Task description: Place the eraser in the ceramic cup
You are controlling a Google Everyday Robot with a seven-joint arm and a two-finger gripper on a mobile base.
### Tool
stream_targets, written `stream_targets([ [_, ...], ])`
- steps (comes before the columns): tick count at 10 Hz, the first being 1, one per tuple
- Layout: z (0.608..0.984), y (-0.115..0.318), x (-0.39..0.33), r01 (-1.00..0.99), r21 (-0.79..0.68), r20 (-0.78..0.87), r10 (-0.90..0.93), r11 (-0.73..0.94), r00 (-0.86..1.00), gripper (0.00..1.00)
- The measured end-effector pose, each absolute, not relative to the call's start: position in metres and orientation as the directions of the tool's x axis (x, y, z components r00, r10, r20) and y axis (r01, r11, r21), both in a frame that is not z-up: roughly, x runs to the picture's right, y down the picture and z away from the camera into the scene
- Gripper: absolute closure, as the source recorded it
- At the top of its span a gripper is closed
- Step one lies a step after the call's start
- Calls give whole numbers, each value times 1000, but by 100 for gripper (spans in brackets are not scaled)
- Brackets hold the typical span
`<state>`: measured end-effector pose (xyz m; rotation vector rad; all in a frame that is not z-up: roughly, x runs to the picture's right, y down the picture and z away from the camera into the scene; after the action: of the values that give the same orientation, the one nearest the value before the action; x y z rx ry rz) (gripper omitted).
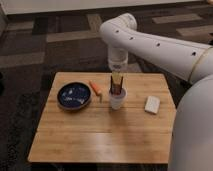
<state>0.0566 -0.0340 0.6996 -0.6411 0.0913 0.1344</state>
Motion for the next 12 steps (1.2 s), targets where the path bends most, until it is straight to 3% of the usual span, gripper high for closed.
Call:
stream_targets([
  [9, 727, -7, 62, -134, -633, -103, 89, 762, 991, 100],
  [11, 731, -5, 63, -137, -638, -104, 92, 758, 990, 87],
  [12, 733, -5, 63, -135, -640, -106, 88, 756, 991, 73],
])
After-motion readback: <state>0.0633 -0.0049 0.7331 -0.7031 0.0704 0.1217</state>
